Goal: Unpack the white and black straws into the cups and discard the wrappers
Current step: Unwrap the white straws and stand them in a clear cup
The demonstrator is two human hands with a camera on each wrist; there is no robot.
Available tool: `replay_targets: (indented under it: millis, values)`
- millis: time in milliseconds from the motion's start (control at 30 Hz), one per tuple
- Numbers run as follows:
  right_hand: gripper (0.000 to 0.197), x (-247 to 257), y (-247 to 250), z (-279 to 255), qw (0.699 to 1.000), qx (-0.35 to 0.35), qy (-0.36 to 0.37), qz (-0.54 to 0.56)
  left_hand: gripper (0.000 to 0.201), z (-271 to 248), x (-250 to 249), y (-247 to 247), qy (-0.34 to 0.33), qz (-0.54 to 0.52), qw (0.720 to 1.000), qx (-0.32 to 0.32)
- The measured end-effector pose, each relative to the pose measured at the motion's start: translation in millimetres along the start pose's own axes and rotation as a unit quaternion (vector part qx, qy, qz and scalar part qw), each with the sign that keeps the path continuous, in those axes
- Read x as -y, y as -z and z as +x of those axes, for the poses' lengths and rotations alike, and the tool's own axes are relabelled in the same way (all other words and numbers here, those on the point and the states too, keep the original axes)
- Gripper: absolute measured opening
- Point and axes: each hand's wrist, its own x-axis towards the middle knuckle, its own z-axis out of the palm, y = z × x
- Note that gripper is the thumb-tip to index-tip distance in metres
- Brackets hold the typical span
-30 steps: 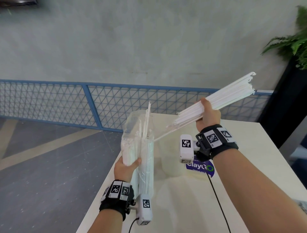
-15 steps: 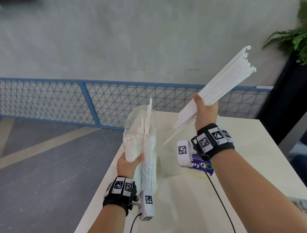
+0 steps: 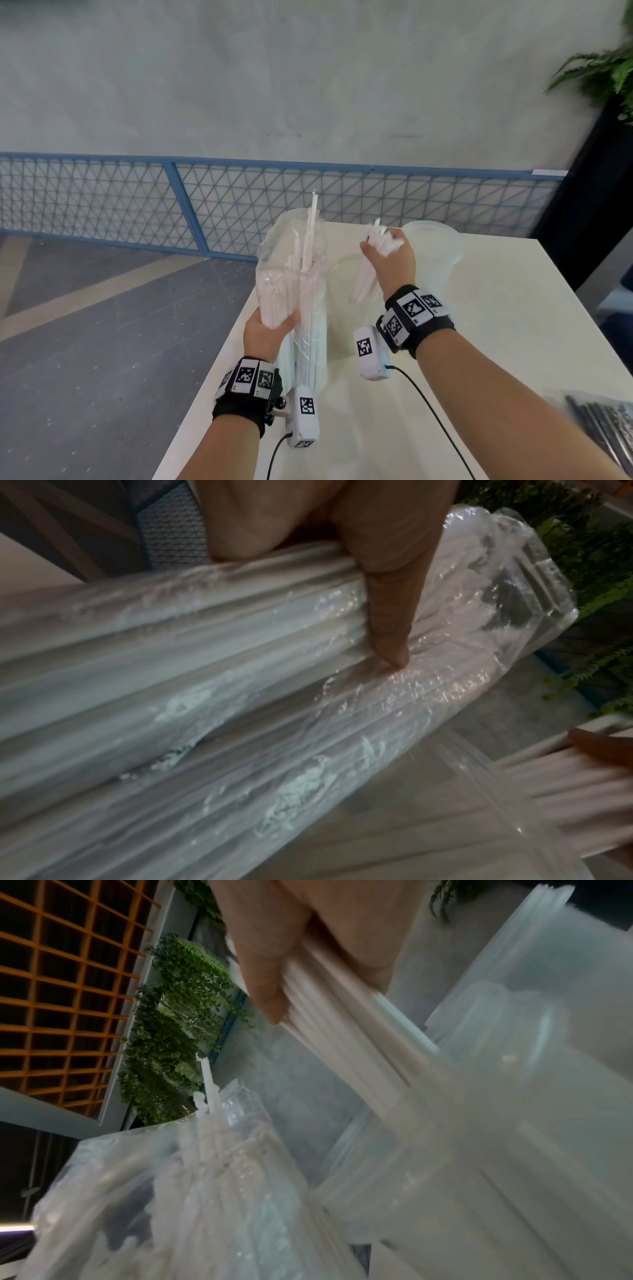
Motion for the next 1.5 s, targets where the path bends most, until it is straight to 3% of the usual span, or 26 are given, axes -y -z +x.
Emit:
replay_targets:
  millis: [200, 333, 400, 567, 733, 867, 933, 1100, 1233, 1267, 1333, 1400, 1500]
  values:
    - [0.022, 1.9, 0.9, -9.2, 0.999, 0.014, 0.042, 0.012, 0.029, -3.0, 3.4, 1.8, -0.01, -0.007, 1.0, 0.015]
    - [0.031, 21.9, -1.2, -42.1, 0.983, -0.018, 0.171, -0.062, 0.026, -17.5, 13.1, 12.8, -0.009, -0.028, 0.999, 0.033]
    - [0.037, 32.7, -3.0, -58.8, 0.979, 0.017, 0.2, -0.044, 0.029, -17.8, 12.4, 17.3, -0.015, -0.036, 0.998, 0.055]
    - [0.069, 30.4, -7.1, -95.4, 0.98, 0.151, 0.123, -0.032, 0.03, -21.1, 13.7, 17.9, -0.001, -0.042, 0.993, 0.115]
    - [0.087, 19.3, -1.8, -118.1, 0.983, 0.178, 0.047, -0.019, 0.041, -29.4, 18.7, 24.5, -0.001, -0.06, 0.985, 0.159]
    - [0.081, 8.8, 4.7, -120.3, 0.971, 0.236, -0.004, -0.024, 0.088, -32.8, 17.2, 31.2, 0.006, -0.068, 0.976, 0.209]
    - [0.076, 0.6, 8.0, -120.7, 0.965, 0.261, -0.016, -0.02, 0.099, -33.1, 12.3, 31.1, -0.003, -0.062, 0.97, 0.237]
    - [0.063, -6.4, 15.2, -124.5, 0.949, 0.307, 0.024, -0.062, 0.099, -31.9, 4.3, 25.0, -0.023, -0.017, 0.972, 0.235]
    - [0.064, -2.6, 19.1, -125.5, 0.942, 0.329, 0.027, -0.069, 0.082, -34.0, 7.8, 21.6, -0.023, -0.006, 0.978, 0.209]
    - [0.066, 0.3, 19.9, -126.3, 0.948, 0.312, 0.041, -0.057, 0.077, -33.8, 9.1, 20.7, -0.021, -0.005, 0.98, 0.196]
    - [0.069, 10.0, 25.5, -124.3, 0.955, 0.255, 0.134, -0.071, 0.069, -33.1, 10.2, 20.9, -0.014, -0.007, 0.983, 0.182]
    - [0.063, 21.6, 36.3, -115.8, 0.924, 0.25, 0.253, -0.14, 0.065, -31.6, 10.7, 22.8, -0.008, -0.001, 0.984, 0.179]
    - [0.054, 29.2, 50.6, -97.2, 0.86, 0.345, 0.282, -0.249, 0.057, -31.1, 9.3, 26.1, 0.01, -0.003, 0.984, 0.178]
